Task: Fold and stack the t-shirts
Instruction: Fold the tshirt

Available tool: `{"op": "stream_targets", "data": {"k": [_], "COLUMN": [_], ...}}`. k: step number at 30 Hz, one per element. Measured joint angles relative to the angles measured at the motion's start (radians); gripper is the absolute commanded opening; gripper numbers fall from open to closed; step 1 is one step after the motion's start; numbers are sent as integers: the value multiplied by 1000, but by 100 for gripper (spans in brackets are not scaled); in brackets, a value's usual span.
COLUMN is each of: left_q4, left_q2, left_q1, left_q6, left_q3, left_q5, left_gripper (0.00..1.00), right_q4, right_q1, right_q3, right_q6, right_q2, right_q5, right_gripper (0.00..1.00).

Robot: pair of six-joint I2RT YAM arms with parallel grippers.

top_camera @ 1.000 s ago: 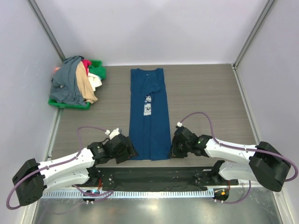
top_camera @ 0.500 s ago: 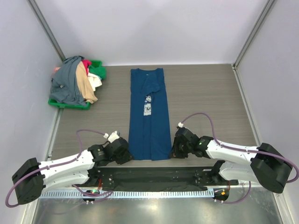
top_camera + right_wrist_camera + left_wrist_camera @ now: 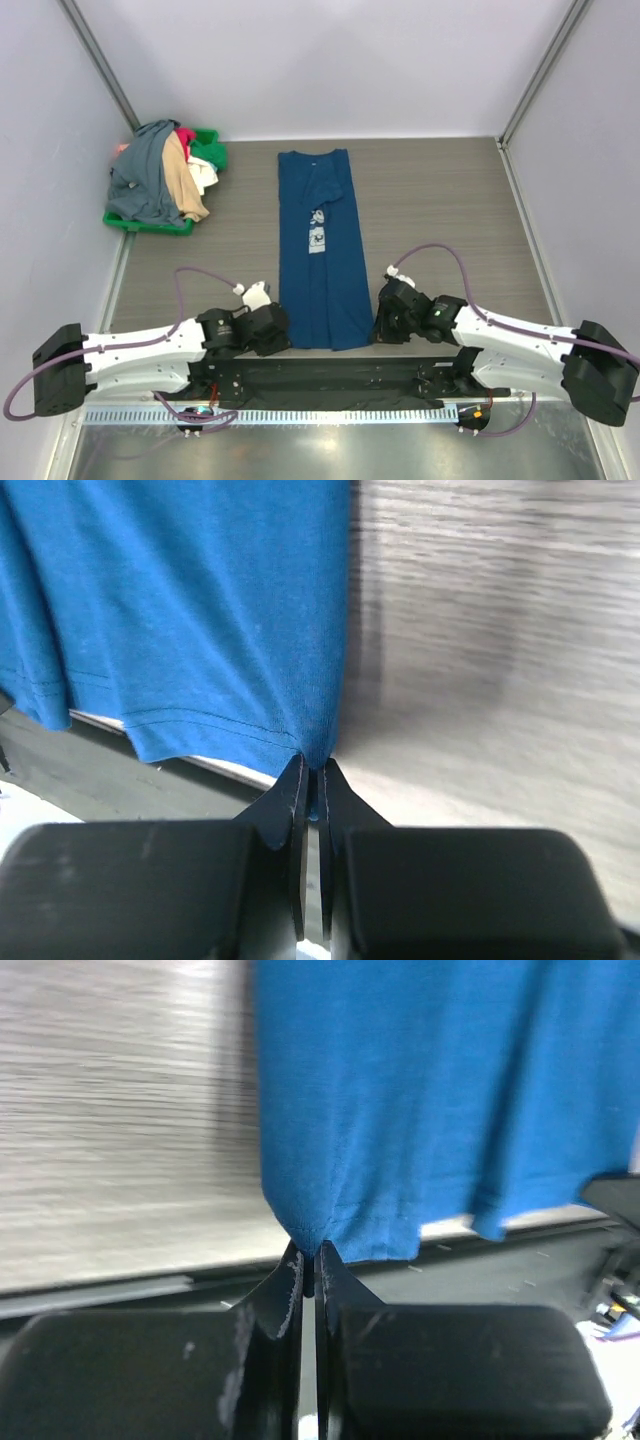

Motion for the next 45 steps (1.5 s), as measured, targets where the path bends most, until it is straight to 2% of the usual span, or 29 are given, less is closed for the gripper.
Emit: {"op": "stream_targets", "data": {"k": [3,8,12,17,26,33,45], "left_q4": [-89,-184,-224,-258,-216,-153,-100], "left_q2": [18,34,63,109,233,453,831], "left_q1": [-12,-12,13,129,434,601,755], "left_q6": [9,64,123,231,454,586,702], "left_q3": [119,335,409,461,583,742,1020], "left_q5": [-36,-131,-171,-182,-89,13,170], "left_gripper": [0,0,0,0,0,0,0], "right_q4": [-109,-194,-235,-259,-269,-260,-248], "right_q1": [6,6,-4,-57,-224,-320,-444], "right_q3": [69,250,387,504,711,882,1130], "right_q6": [-5,-39,-84,-151,-286,-361,-443], "right_q2": [-48,-40,24,127,329,510,797], "right_q5": [49,123,177,204,206,187,116], "right_gripper": [1,1,1,1,1,1,1]}}
